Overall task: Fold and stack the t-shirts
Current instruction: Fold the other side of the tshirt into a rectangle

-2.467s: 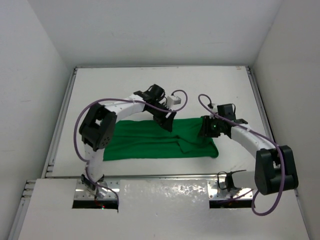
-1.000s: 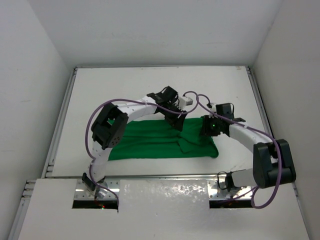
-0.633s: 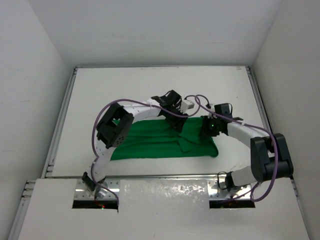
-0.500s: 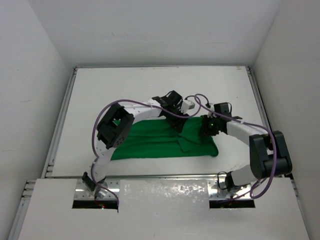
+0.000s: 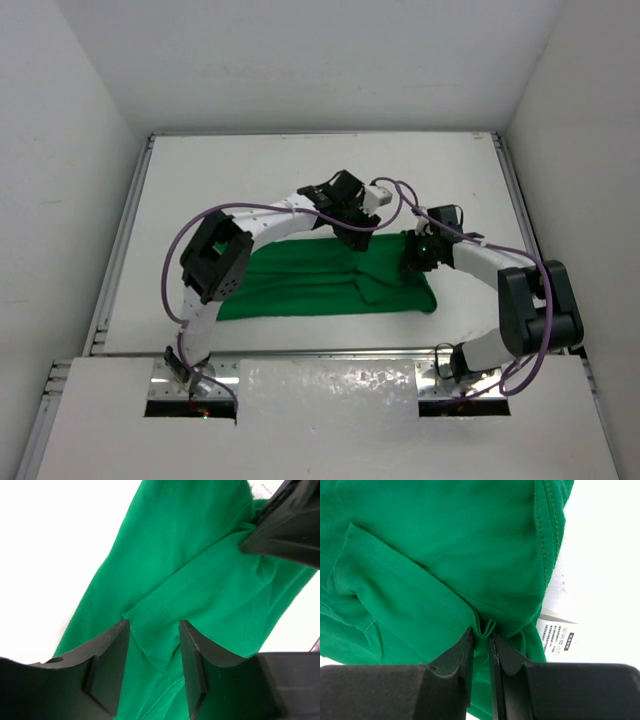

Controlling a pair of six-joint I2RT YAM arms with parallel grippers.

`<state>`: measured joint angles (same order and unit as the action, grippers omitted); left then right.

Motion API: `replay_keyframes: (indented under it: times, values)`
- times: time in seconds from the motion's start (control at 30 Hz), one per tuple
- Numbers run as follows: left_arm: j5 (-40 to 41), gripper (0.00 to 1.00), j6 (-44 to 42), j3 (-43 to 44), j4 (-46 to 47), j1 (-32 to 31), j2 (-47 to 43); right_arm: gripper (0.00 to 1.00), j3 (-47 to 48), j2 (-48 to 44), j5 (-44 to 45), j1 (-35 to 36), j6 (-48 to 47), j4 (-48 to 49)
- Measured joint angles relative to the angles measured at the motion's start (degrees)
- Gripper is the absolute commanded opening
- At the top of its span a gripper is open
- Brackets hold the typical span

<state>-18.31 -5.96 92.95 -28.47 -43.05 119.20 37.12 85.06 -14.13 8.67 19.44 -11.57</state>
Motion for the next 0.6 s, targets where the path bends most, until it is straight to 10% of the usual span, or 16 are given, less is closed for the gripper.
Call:
replay_keyframes:
  times: [0.5, 0.6]
  values:
    - [3.9, 0.29, -1.1, -0.1, 0.0, -0.1, 5.9, 0.15, 0.0, 0.0, 0.2, 0.0, 0.5, 0.4]
    - [4.6, 0.11, -1.3, -0.5, 0.8, -0.2, 5.9, 0.10, 0.0, 0.0, 0.2, 0.0, 0.9, 0.9]
